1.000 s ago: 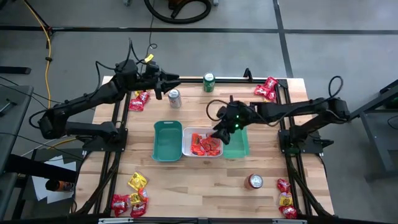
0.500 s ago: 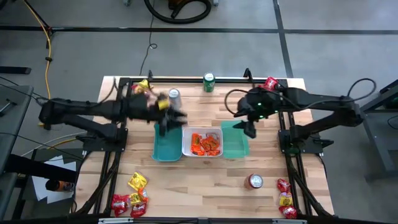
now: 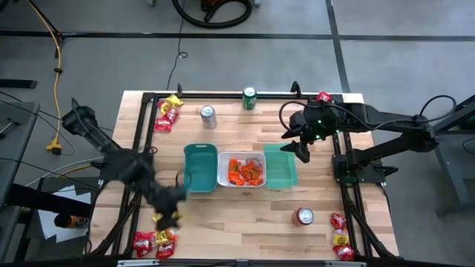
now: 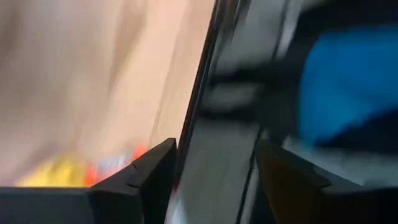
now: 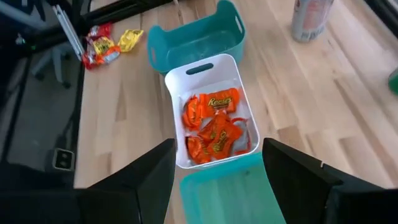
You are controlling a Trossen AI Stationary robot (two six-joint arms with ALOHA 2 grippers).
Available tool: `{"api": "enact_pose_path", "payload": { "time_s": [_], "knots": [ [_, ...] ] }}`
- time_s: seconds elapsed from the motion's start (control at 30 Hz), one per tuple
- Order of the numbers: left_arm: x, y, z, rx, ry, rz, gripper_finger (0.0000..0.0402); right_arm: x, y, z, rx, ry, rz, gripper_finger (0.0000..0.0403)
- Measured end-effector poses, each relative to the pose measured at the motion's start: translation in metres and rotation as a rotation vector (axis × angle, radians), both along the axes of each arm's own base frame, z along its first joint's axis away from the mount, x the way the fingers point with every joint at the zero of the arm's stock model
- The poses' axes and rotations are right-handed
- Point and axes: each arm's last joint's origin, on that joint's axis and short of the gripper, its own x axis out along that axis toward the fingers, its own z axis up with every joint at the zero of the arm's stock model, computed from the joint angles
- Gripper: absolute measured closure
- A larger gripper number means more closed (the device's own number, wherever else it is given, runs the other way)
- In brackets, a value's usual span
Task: Sort candy
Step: Put the orange chocolate into the white bin
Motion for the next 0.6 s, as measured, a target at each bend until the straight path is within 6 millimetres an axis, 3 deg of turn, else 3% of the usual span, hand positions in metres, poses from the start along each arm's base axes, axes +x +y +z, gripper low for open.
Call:
{"api": "enact_pose_path", "payload": {
  "time_s": [0.3, 0.6],
  "knots": [
    [-0.023, -0.064, -0.062, 0.329, -0.009, -0.417, 0.0213, 0.010, 0.016, -0.005, 0.094, 0.018, -0.154, 0.0167],
    [-0.018, -0.080, -0.108, 0.629, -0.101, -0.671, 0.0213, 0.029, 0.034, -0.021, 0.141, 0.085, -0.272, 0.0167]
  ]
}}
